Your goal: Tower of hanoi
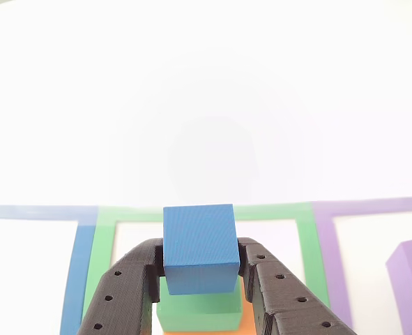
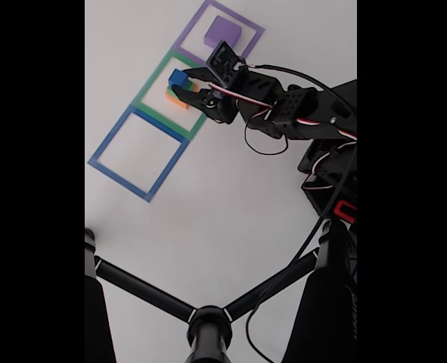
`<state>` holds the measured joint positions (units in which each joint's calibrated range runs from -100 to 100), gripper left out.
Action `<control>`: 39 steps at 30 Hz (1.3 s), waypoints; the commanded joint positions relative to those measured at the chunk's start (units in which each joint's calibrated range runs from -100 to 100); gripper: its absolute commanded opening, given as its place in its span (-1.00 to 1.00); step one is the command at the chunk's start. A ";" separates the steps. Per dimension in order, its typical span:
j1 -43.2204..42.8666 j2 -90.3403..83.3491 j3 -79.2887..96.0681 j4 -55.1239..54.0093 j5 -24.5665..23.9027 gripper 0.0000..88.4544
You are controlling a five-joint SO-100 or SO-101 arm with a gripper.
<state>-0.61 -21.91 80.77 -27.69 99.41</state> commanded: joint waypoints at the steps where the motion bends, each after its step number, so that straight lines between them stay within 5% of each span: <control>1: 0.04 0.39 -0.13 -1.70 0.59 -0.99; 39: 0.52 3.78 -0.67 -3.08 0.59 -0.78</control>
<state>-0.45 -18.19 81.55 -30.10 99.80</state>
